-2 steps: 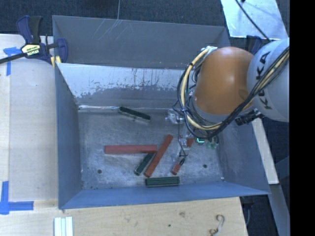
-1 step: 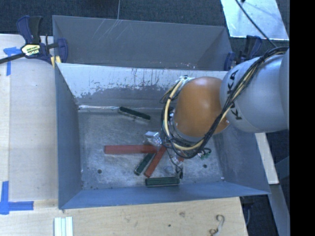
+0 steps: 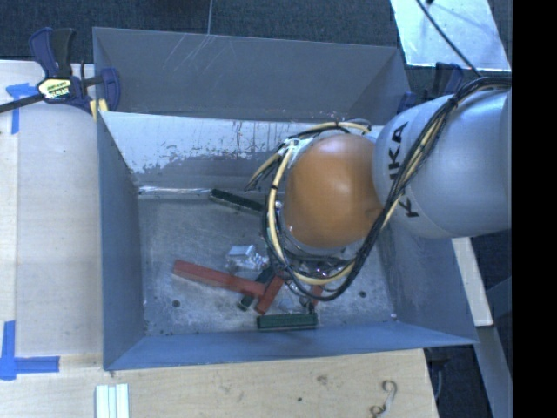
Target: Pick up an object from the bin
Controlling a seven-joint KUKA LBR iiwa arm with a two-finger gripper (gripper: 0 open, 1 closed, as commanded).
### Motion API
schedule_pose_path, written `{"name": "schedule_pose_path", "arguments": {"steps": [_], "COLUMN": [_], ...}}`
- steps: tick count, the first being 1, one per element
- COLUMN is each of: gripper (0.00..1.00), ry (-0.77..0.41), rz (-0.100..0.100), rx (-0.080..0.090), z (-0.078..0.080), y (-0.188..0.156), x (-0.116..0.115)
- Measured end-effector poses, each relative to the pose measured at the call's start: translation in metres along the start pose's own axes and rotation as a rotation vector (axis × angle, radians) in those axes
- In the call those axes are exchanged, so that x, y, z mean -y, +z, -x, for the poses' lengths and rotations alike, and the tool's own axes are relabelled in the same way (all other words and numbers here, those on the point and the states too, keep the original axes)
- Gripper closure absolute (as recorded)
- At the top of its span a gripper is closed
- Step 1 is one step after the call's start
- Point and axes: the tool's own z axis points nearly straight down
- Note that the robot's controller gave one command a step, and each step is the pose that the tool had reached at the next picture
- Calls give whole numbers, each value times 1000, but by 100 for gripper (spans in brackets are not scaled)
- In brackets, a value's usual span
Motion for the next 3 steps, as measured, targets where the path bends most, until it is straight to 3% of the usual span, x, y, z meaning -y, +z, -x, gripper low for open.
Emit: {"name": "schedule_pose_path", "arguments": {"steps": [1,2,3], "gripper": [0,0,0], "ry": [-141,-391,-385], "rz": [0,3,4], "rx": [-2,-5,-6], "z": [4,-5,-5], "y": [-14,31,31], "x": [20,16,16]}}
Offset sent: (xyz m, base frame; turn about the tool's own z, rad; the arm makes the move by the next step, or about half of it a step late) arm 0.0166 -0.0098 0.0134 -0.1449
